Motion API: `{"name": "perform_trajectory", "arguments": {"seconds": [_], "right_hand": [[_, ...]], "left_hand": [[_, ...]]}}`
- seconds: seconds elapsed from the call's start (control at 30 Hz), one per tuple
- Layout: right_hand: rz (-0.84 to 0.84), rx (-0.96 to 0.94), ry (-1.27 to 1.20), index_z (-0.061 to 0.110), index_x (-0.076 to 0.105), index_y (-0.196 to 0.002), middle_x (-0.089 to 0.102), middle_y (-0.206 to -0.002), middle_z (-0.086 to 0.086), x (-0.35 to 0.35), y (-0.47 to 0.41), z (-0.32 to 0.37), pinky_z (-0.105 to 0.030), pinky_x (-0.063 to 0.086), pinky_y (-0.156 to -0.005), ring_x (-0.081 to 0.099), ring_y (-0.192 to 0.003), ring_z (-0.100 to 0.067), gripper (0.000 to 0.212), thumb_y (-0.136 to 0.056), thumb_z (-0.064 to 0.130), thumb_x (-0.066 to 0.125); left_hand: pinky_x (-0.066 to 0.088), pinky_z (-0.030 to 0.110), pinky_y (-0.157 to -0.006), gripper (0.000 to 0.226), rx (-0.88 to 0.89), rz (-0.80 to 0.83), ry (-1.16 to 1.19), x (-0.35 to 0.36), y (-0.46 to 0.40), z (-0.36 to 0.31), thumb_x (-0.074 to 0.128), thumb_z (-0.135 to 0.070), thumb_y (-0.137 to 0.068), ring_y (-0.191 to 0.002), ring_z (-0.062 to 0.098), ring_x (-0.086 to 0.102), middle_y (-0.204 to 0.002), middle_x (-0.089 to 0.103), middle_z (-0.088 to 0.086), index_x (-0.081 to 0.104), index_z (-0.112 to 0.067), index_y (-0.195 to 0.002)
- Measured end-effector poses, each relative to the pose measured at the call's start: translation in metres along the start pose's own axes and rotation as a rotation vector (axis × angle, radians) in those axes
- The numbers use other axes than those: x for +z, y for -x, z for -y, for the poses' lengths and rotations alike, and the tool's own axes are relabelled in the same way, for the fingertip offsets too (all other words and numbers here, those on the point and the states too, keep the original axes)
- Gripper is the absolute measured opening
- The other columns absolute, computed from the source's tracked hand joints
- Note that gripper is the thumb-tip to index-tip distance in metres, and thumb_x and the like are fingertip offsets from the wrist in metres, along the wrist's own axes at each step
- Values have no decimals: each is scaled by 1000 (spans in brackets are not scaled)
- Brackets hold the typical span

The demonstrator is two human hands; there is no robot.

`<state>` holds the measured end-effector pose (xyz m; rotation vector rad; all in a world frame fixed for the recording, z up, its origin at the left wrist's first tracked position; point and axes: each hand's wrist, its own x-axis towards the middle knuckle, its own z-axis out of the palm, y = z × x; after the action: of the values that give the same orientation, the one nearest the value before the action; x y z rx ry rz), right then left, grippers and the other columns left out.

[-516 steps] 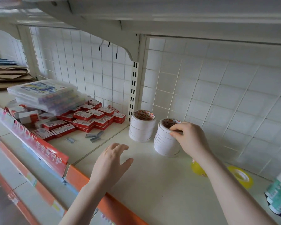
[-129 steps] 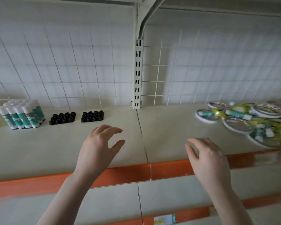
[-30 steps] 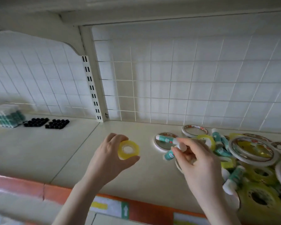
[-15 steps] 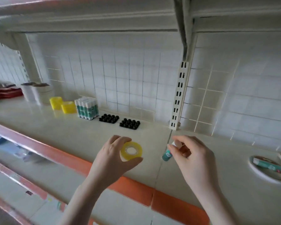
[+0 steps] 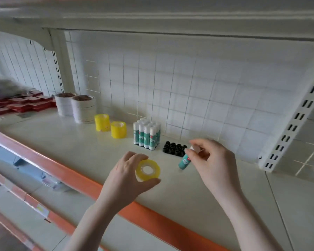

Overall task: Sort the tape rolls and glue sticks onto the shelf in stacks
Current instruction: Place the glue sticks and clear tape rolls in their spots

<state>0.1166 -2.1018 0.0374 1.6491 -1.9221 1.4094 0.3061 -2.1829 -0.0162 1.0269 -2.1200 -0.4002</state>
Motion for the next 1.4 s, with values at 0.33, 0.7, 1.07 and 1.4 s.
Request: {"name": "perform_trajectory", "arguments": {"seconds": [0.33, 0.7, 1.07, 1.4], "right_hand": [[161, 115, 25, 12, 69, -96, 68, -87, -1, 52, -74, -15, -30, 47, -74, 61, -77, -20, 15, -81, 15, 69], [253, 174, 117, 13, 68, -104, 68, -100, -1, 104, -111, -50, -24, 44, -78, 60, -86, -16, 21, -85, 20, 65], [311, 194, 164, 13, 69, -107, 69, -104, -1, 125, -111, -60, -22, 40, -79, 61, -94, -18, 24, -85, 21, 66], [325, 194, 172, 13, 69, -109, 69, -106, -3, 136, -110, -63, -21, 37, -76, 61, -96, -22, 26, -84, 18, 67]], "left_hand": [[47, 26, -80, 80, -38, 21, -1, 10, -43, 40, 49, -78, -52, -86, 6, 50, -102, 48, -17, 59, -28, -113], [39, 19, -73, 76, -25, 79, 30, 21, -68, 55, 68, -73, -56, -83, 5, 47, -104, 49, -15, 59, -27, -116], [44, 23, -80, 70, -14, 128, 81, 21, -69, 54, 73, -64, -59, -87, 5, 48, -106, 47, -18, 57, -29, -118], [36, 16, -77, 64, -23, 136, 98, 21, -69, 53, 74, -56, -63, -86, 1, 42, -105, 43, -21, 55, -31, -119]]}}
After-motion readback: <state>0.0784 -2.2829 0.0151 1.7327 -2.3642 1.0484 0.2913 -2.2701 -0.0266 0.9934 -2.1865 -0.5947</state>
